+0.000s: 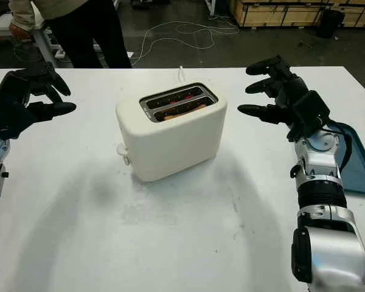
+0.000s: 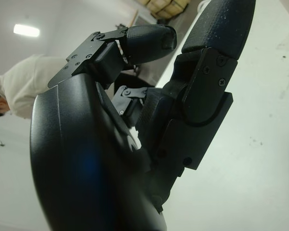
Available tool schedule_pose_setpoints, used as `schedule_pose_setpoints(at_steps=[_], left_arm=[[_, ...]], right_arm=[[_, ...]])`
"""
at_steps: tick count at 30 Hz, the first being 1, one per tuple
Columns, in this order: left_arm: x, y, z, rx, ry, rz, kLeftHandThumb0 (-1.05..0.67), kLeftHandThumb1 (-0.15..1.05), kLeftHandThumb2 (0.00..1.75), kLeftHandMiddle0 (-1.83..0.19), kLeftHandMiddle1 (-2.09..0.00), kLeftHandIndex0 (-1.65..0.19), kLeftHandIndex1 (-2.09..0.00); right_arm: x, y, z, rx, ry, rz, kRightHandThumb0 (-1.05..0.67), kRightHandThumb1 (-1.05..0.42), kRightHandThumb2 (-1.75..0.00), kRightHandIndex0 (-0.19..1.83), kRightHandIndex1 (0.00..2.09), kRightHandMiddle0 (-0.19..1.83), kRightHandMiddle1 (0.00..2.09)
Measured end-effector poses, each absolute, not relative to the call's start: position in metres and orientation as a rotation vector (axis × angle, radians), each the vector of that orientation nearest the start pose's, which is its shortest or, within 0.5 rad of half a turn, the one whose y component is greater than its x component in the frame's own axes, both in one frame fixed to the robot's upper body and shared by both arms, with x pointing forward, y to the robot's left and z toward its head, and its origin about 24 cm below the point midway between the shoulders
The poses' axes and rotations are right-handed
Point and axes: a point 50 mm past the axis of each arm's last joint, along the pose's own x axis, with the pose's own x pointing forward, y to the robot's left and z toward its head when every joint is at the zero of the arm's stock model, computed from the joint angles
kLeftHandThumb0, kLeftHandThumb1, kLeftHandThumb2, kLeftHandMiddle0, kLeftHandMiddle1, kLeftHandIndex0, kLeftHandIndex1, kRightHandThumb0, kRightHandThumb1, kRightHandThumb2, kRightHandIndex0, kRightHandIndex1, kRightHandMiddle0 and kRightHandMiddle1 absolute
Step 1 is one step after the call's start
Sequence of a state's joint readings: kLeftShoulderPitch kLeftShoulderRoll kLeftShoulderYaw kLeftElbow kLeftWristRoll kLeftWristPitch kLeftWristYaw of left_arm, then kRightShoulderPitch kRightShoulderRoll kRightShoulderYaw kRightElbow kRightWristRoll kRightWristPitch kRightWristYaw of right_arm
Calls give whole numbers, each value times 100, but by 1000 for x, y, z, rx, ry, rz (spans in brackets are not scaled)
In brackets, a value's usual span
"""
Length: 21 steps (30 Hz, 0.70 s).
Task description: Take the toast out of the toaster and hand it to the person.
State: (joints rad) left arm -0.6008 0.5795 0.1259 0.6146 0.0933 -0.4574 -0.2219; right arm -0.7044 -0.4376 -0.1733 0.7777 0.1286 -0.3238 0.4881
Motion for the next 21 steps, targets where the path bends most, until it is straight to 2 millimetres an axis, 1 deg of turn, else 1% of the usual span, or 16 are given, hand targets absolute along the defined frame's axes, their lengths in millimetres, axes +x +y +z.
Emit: schedule_pose_setpoints(at_steps=[21], left_arm=[[342, 268, 170, 646, -398, -63, -105, 84, 0, -70, -152, -64, -151]], right_arm=[[364, -242, 144, -257, -257, 268, -105, -60, 0, 0, 152, 6, 134]])
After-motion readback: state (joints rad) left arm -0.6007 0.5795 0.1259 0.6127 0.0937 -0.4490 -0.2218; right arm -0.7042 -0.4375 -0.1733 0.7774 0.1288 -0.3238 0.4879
